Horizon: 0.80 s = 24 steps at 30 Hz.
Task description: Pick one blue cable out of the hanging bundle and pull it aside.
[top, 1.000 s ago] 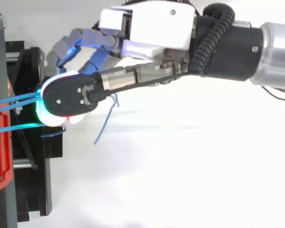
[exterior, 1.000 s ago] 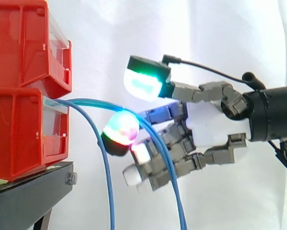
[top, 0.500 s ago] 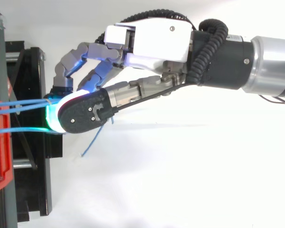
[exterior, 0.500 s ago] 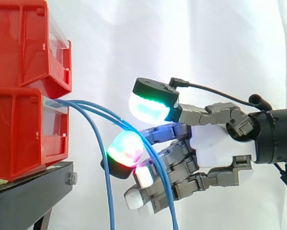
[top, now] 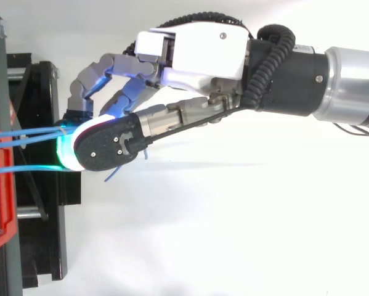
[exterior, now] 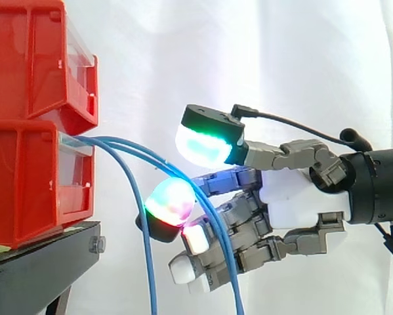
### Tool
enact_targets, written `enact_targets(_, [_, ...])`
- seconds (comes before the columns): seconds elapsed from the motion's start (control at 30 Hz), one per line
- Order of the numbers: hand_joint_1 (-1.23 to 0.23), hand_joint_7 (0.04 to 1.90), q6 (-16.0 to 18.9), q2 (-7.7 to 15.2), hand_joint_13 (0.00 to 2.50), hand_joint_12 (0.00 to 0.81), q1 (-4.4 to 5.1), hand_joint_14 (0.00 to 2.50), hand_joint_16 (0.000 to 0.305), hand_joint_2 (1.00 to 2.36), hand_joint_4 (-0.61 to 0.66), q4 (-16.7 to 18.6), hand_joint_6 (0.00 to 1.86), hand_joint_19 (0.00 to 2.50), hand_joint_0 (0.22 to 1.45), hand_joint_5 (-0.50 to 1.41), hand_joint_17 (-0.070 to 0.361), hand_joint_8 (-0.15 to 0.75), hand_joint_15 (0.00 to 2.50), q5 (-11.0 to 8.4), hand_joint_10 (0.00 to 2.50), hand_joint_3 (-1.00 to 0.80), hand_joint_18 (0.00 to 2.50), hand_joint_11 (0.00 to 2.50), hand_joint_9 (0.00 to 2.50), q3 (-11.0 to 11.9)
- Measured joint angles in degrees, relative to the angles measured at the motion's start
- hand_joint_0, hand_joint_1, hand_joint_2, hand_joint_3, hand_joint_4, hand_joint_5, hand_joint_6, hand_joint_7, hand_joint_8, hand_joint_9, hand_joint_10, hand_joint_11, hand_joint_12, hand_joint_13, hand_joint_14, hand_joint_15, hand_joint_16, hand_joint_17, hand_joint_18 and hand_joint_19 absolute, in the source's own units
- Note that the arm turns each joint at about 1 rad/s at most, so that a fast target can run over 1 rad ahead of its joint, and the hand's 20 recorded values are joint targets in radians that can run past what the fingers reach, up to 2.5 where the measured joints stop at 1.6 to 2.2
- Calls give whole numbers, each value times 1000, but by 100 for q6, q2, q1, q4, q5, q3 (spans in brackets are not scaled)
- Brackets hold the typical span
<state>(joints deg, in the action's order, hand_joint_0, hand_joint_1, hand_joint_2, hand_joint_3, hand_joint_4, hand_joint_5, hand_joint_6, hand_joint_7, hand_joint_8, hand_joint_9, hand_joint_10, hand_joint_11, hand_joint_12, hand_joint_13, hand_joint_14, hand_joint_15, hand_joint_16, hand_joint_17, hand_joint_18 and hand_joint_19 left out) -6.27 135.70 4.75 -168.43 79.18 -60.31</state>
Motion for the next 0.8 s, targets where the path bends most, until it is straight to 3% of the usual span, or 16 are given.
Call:
enact_targets(0.3, [-527,855,67,90,729,249,-41,16,38,1008,87,111,818,408,568,-106,85,248,396,85,17,-419,560,536,995,55])
enact_targets(0.57, [-535,851,100,104,725,250,-95,16,38,1007,84,-57,818,408,569,-105,84,246,398,180,17,-419,562,531,994,255])
enact_targets(0.8, [-545,872,104,117,728,248,-110,16,37,1009,83,-76,821,409,573,-104,84,245,392,194,16,-399,561,525,992,293])
